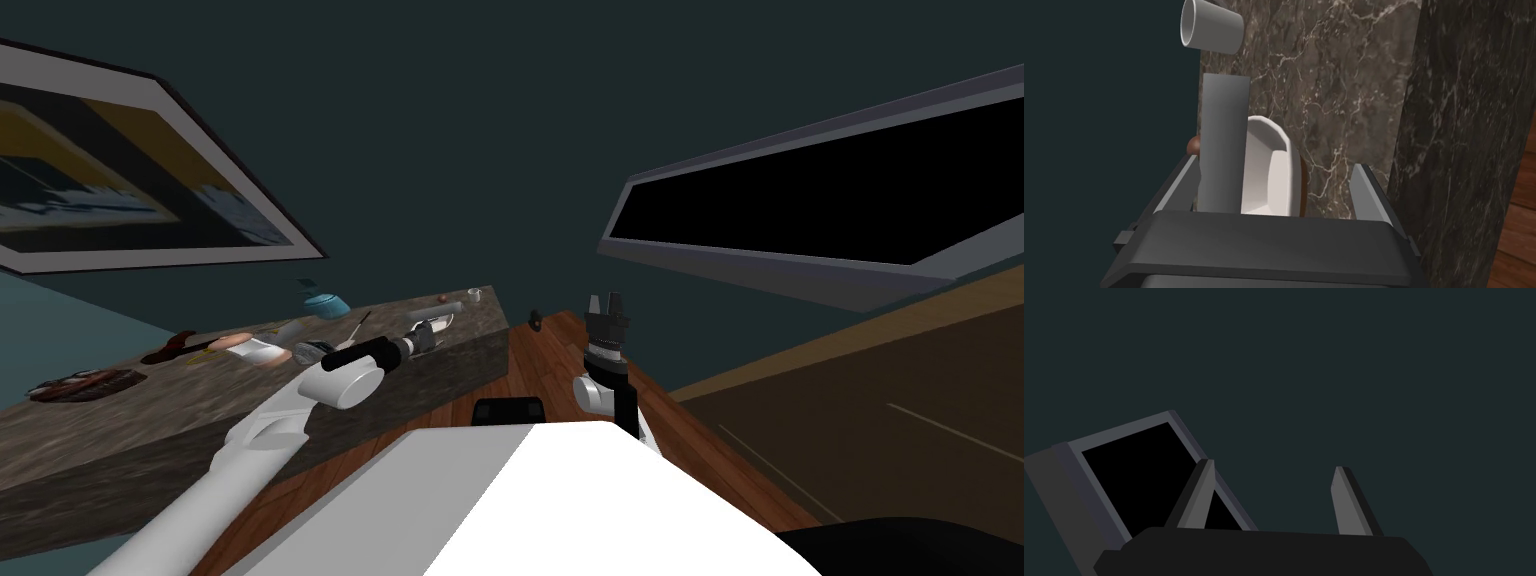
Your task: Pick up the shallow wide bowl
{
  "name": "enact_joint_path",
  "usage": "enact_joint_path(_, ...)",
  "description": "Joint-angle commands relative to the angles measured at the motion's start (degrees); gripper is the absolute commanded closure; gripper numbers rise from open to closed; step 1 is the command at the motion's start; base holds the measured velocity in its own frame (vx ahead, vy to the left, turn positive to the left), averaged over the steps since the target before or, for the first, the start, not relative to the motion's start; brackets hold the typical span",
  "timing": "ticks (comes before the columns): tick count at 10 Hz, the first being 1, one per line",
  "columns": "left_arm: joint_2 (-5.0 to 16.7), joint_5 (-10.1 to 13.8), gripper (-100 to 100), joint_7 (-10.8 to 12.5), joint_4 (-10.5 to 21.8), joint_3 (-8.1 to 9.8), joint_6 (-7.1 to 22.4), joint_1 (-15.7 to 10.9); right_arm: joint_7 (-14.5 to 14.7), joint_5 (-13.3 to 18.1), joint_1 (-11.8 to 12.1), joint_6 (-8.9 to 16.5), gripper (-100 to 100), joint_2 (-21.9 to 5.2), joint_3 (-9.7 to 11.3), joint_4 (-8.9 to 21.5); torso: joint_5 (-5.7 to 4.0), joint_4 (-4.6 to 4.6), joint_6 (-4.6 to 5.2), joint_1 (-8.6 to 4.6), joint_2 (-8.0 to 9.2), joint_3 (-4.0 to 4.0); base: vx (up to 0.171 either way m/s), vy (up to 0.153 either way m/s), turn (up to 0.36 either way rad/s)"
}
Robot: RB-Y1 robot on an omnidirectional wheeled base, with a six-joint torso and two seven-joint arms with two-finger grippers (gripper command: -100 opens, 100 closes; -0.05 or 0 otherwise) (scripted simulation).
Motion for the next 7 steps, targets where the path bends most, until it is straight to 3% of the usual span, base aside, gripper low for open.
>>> enact_joint_path(1, 1.39, 0.23, -100, 1.22, 0.74, 0.31, 2.61, 0.18, 0.00, 0.00, 0.00, 0.00, 0, 0.00, 0.00, 0.00, 0.00, 0.00, 0.00, 0.00, 0.00, 0.00, 0.080, -0.019, 0.003)
enact_joint_path(3, 2.56, 0.46, -100, 2.20, 1.49, 0.55, 4.49, 0.15, 0.00, 0.00, 0.00, 0.00, 0, 0.00, 0.00, 0.00, -0.01, 0.00, -0.01, -0.02, -0.03, -0.01, 0.096, -0.007, 0.014)
enact_joint_path(7, 6.47, 1.29, -100, 5.64, 4.21, 1.26, 11.13, 0.08, 0.00, 0.00, 0.00, 0.00, 0, 0.00, 0.00, 0.00, -0.01, 0.00, 0.00, -0.02, -0.03, -0.01, 0.096, -0.007, 0.013)
